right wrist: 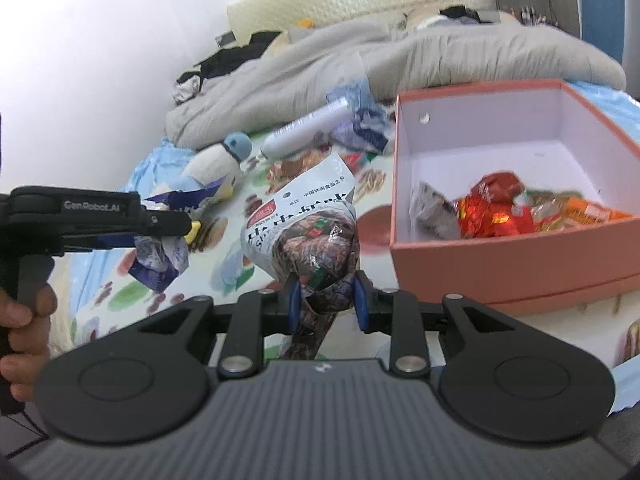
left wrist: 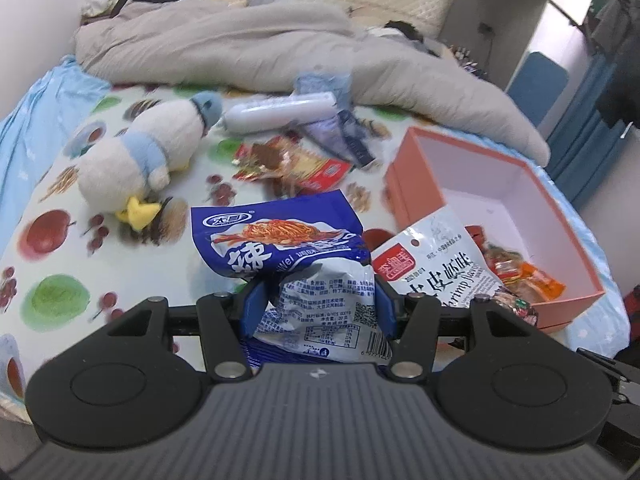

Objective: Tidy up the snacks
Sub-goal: 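Carry the blue bag with the left tool while the right tool carries the white-labeled bag over the box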

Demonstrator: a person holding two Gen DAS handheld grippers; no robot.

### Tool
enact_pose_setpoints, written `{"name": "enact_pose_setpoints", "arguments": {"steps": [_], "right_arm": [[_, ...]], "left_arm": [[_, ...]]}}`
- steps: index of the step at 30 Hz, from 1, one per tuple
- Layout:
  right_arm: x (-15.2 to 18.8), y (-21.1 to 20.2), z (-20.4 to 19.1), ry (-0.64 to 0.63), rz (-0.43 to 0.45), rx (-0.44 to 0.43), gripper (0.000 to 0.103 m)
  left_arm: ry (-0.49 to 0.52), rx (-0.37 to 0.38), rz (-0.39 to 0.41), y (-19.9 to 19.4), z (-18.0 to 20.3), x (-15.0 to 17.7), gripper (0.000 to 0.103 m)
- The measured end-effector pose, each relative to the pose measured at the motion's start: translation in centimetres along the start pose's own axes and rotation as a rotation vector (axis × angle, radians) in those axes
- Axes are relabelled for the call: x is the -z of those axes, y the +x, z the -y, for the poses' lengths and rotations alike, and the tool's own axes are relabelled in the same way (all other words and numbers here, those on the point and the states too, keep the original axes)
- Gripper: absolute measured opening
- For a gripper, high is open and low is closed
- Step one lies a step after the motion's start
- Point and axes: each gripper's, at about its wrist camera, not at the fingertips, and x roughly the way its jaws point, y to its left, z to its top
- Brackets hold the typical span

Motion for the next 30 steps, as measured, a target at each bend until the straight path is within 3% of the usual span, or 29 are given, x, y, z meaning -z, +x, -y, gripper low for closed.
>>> {"name": "enact_pose_setpoints", "arguments": {"steps": [13,24,30], "right_arm": [[-3.5,-2.5,3.6,-0.007,0.111,0.092,0.030],[-7.8,-1.9,10.6,0.061,0.180,0.209,0.030],[-8.5,0.7,14.2,0.101,0.159,0.246,0.031]], "left_arm": [[0.067,0.129,0.045,0.8,6.2,-2.5,0.061],[0.137,0.239,0.056,5.1,12.6,-8.1,0.061],[0.191,0.290,-0.006,10.2,16.1,-10.1,0.061]]}}
